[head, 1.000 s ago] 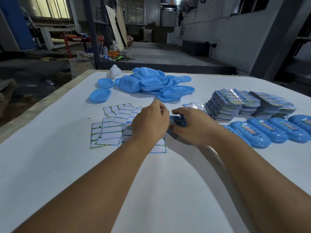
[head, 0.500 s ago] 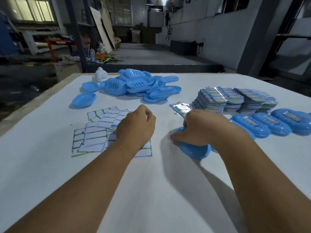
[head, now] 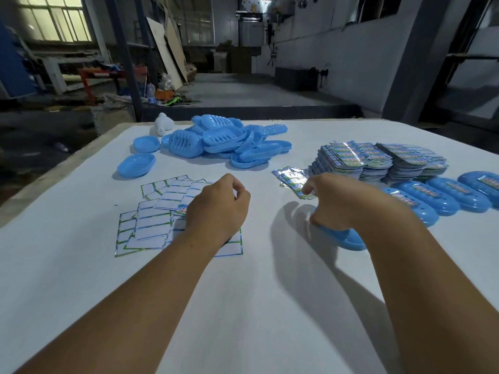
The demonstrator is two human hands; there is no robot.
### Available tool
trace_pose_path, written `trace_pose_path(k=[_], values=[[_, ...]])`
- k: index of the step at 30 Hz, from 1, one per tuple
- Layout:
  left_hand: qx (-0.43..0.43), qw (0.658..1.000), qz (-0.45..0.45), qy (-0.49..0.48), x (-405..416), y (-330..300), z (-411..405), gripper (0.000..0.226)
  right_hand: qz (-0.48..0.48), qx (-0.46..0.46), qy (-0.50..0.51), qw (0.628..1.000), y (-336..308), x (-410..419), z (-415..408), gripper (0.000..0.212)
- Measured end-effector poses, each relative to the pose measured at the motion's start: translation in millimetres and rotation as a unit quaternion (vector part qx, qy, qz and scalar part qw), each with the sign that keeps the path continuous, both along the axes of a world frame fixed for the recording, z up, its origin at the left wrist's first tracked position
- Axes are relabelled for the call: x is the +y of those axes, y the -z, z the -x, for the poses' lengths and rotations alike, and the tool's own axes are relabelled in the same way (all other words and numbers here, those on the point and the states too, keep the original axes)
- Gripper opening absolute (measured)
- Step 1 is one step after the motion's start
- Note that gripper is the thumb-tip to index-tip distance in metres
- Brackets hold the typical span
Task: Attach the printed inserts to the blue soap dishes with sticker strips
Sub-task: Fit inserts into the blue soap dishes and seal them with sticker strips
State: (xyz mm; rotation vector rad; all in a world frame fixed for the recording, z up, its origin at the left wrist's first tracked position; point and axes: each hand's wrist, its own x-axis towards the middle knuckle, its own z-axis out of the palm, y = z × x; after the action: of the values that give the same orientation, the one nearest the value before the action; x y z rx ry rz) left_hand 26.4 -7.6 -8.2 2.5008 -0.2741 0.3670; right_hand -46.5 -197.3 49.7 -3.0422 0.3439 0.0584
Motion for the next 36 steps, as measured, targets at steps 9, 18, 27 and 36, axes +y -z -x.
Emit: trace_pose_path(k=[9,18,27,36], values=[[-0.012,0.996,0.083,-0.016,6.1,-8.5,-10.1,0.01,-0.067,-0.03,-0.029,0.997,11.9,2.4,-11.2,0.059],[-0.055,0.987,-0.148,0.006,28.9,-46.9,-105.4,0.046,-0.089,-0.072,-0.059,0.992,23.0,15.2,-23.6,0.053],[-0.011,0.953,-0.303,0.02,18.4,-59.6,-139.0,0.047,-0.094,-0.047,-0.102,0.989,26.1,18.1,-21.5,0.049],[-0.144,0.961,-0.237,0.008,17.2,-64.0,-125.8,0.02,-0.108,-0.051,-0.106,0.987,27.0,17.7,-20.1,0.048]])
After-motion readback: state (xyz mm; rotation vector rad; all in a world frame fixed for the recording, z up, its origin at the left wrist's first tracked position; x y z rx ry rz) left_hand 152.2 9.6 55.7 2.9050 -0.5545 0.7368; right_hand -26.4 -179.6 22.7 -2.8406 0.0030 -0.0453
